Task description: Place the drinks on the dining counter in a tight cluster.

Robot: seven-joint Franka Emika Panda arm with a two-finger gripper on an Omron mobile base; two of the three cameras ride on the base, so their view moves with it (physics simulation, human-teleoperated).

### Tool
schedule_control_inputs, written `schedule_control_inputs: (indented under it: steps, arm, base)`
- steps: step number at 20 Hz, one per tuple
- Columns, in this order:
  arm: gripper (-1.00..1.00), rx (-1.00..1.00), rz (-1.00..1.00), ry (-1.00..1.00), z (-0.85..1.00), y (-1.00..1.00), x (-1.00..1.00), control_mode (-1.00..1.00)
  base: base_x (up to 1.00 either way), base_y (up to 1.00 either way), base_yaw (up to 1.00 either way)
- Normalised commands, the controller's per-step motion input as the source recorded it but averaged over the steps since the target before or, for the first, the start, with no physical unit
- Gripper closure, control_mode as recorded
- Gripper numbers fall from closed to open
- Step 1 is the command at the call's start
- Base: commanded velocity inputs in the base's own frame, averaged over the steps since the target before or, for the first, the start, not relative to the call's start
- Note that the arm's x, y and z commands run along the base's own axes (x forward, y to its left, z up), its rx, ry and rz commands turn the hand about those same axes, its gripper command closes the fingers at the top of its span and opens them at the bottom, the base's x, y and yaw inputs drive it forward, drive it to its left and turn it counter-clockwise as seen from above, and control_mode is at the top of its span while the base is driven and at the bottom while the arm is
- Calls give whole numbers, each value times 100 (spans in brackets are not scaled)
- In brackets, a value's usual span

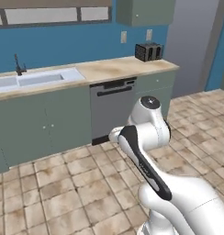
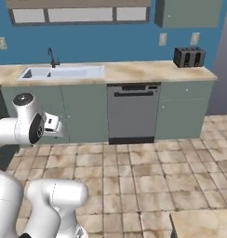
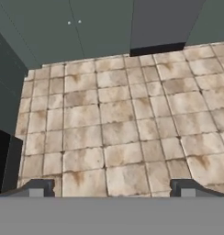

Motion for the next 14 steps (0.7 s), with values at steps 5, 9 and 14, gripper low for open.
schedule_control_inputs:
  steps: [5,9,14]
  arm:
    - [-100,0,0,0,0,0,0,100]
    - [-100,0,0,0,0,0,0,100]
    - [-100,0,0,0,0,0,0,100]
  base:
    - [78,6,28]
    - [76,2,35]
    - [75,1,39]
